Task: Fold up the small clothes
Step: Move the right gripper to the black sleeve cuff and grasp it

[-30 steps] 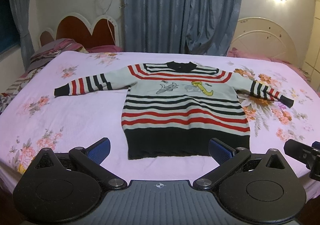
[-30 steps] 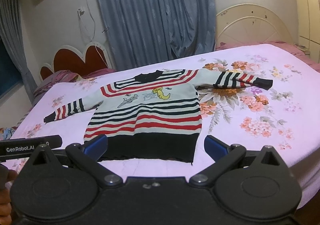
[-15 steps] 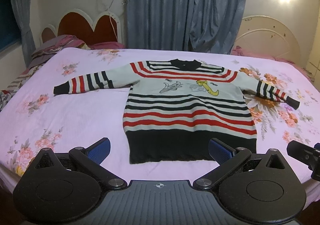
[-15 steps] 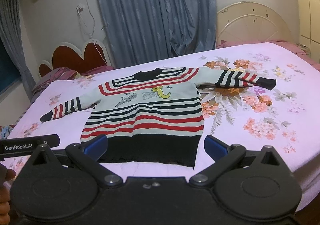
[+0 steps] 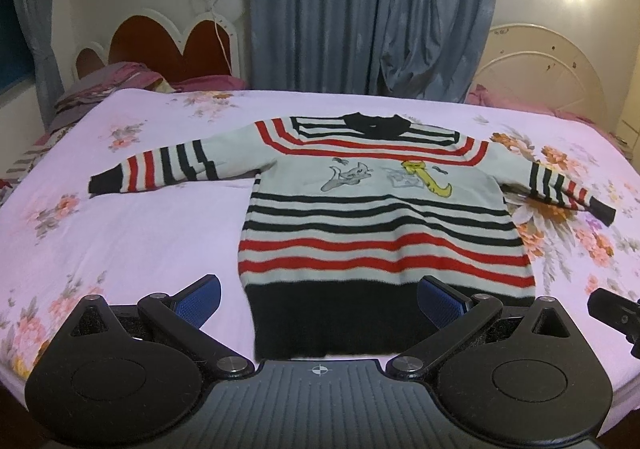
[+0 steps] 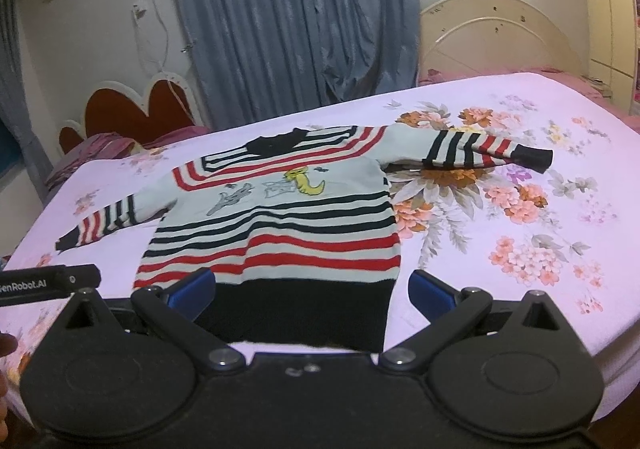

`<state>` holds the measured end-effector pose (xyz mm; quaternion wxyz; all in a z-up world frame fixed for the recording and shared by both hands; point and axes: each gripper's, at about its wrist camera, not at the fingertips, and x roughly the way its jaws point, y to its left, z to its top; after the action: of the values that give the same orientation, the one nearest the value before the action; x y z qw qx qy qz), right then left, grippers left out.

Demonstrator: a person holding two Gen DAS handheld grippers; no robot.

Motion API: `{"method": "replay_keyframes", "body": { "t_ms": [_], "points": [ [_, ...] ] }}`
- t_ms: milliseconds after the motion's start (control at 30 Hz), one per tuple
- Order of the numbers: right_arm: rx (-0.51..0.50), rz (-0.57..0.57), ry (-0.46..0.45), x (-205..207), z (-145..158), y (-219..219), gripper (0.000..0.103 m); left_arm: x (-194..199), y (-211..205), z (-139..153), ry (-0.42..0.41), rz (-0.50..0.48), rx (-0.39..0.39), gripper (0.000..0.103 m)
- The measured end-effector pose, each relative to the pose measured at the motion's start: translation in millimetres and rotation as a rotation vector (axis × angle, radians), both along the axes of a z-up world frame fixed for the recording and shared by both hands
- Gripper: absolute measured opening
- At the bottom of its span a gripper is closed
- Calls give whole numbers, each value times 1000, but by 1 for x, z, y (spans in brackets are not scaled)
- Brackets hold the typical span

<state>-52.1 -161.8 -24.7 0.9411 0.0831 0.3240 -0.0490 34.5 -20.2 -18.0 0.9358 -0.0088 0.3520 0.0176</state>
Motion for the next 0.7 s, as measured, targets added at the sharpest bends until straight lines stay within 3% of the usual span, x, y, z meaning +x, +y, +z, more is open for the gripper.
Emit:
{"method": "replay_keyframes", "body": {
  "t_ms": [400,700],
  "points": [
    [-22,-114,15,67,-12,-3,102,88,8,-15,10,-72,-13,103],
    [-20,-174,14,109,-18,-9,101,143,24,-31,18,-59,-44,103]
  ]
}}
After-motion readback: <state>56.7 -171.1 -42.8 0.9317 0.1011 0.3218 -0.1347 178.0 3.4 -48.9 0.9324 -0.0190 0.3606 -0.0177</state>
